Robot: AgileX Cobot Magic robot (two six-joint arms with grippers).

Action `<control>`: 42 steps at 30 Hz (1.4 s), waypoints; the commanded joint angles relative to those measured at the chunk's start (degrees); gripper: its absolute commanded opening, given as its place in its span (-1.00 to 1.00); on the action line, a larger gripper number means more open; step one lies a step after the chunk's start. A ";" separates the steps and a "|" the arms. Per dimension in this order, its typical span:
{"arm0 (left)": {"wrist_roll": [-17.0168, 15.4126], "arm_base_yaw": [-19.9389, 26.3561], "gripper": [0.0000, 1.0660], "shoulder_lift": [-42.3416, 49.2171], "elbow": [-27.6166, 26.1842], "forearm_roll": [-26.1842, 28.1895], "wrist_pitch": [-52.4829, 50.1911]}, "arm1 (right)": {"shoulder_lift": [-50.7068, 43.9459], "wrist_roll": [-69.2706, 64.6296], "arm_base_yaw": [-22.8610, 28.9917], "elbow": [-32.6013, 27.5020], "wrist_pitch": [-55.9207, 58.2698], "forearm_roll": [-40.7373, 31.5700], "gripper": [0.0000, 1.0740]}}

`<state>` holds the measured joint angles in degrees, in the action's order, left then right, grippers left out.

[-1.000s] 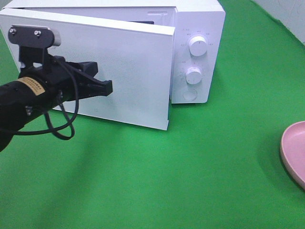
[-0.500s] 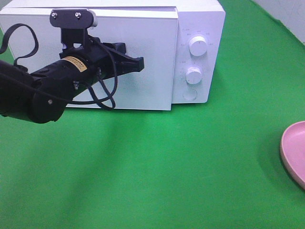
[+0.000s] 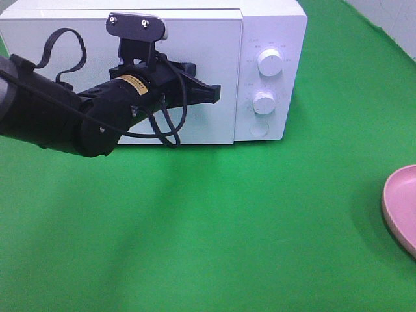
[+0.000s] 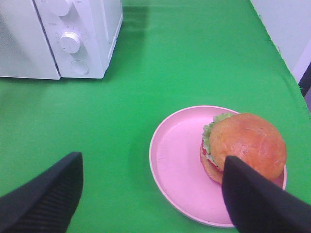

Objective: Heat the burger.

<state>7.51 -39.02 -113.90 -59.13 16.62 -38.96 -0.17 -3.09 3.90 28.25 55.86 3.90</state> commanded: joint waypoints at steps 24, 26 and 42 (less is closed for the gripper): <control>2.52 0.57 -0.67 8.14 -2.29 4.64 29.05 | -1.60 0.40 -0.40 -0.11 -0.92 -0.06 0.42; 2.52 0.40 -0.26 9.57 -2.29 4.35 35.12 | -1.60 0.40 -0.40 -0.11 -0.92 -0.06 0.42; 2.12 0.46 0.92 21.08 -2.29 4.13 83.08 | -1.60 0.40 -0.40 -0.11 -0.92 -0.06 0.41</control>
<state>9.68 -38.45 -93.33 -61.19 20.63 41.42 -0.17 -3.09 3.90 28.25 55.86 3.84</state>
